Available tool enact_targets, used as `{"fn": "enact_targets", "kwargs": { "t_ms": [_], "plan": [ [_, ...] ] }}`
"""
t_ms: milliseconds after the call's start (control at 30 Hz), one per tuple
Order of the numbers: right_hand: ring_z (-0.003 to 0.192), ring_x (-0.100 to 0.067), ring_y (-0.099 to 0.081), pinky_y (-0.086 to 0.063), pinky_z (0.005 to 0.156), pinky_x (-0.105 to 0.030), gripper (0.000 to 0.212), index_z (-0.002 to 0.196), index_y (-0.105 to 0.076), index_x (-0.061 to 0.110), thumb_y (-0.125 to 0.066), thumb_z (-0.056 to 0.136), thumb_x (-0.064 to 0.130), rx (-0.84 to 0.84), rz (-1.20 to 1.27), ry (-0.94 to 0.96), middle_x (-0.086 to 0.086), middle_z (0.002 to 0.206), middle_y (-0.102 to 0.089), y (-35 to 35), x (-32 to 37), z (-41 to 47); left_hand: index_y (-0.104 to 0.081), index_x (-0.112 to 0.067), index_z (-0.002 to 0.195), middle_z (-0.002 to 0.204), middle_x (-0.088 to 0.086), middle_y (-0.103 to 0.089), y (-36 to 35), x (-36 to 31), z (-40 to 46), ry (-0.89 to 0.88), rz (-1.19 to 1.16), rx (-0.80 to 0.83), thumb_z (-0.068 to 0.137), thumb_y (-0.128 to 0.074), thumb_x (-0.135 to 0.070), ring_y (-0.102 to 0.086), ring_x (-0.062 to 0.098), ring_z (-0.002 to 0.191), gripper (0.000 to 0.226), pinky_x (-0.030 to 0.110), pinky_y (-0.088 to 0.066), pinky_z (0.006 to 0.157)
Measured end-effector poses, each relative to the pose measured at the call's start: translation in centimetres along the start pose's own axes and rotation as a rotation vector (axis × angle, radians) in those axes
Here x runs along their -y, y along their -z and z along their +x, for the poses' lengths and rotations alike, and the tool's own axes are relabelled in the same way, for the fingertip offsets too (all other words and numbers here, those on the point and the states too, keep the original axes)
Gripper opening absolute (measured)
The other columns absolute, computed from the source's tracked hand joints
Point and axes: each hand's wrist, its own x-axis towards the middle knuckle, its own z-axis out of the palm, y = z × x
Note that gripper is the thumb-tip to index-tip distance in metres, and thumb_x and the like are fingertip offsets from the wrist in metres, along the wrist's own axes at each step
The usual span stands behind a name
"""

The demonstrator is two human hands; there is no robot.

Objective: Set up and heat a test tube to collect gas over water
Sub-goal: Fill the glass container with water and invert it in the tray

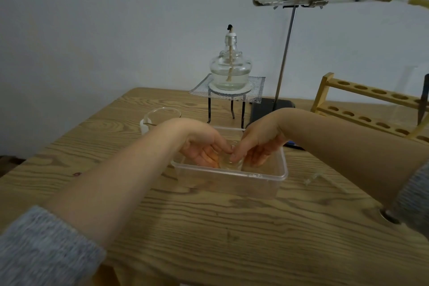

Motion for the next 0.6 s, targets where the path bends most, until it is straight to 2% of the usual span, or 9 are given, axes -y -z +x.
{"fn": "enact_targets", "kwargs": {
  "t_ms": [133, 233, 333, 433, 600],
  "plan": [
    [0.099, -0.018, -0.058, -0.049, 0.086, -0.026, 0.077, 0.13, -0.051, 0.0, -0.071, 0.071, 0.045, 0.009, -0.082, 0.012, -0.008, 0.109, -0.06, -0.42, 0.03, 0.04, -0.052, -0.003, 0.129, 0.114, 0.013, -0.062, 0.15, 0.23, -0.22, -0.001, -0.013, 0.002, 0.085, -0.064, -0.021, -0.061, 0.022, 0.096, 0.049, 0.027, -0.054, 0.077],
    [0.101, -0.017, -0.059, -0.048, 0.09, -0.026, 0.077, 0.13, -0.05, 0.0, -0.069, 0.07, 0.046, 0.018, -0.094, 0.02, -0.008, 0.111, -0.061, -0.7, 0.07, -0.03, -0.051, -0.005, 0.131, 0.127, 0.017, -0.058, 0.26, 0.27, -0.41, -0.003, 0.03, 0.004, 0.081, -0.068, -0.022, -0.062, 0.023, 0.098, 0.055, 0.026, -0.057, 0.072],
    [0.099, -0.017, -0.06, -0.048, 0.087, -0.026, 0.071, 0.129, -0.053, 0.001, -0.067, 0.075, 0.046, 0.021, -0.107, 0.027, -0.009, 0.114, -0.063, -0.77, 0.14, 0.04, -0.048, -0.001, 0.133, 0.127, 0.022, -0.057, 0.33, 0.24, -0.46, 0.014, 0.062, 0.008, 0.078, -0.071, -0.023, -0.064, 0.027, 0.098, 0.063, 0.03, -0.057, 0.076],
    [0.103, -0.017, -0.059, -0.047, 0.092, -0.027, 0.066, 0.131, -0.051, 0.002, -0.065, 0.082, 0.044, 0.006, -0.117, 0.027, -0.009, 0.115, -0.062, -0.82, 0.18, 0.16, -0.048, 0.0, 0.132, 0.12, 0.021, -0.059, 0.35, 0.15, -0.5, 0.016, 0.09, -0.014, 0.083, -0.068, -0.023, -0.066, 0.024, 0.088, 0.058, 0.031, -0.057, 0.078],
    [0.106, -0.017, -0.058, -0.046, 0.097, -0.028, 0.069, 0.133, -0.051, 0.004, -0.065, 0.081, 0.047, -0.02, -0.146, 0.019, -0.005, 0.11, -0.062, -0.98, 0.51, 0.1, -0.051, 0.002, 0.127, 0.098, 0.013, -0.061, 0.25, 0.15, -0.43, -0.018, 0.153, -0.096, 0.087, -0.064, -0.023, -0.064, 0.016, 0.074, 0.049, 0.025, -0.056, 0.07]
  ]
}}
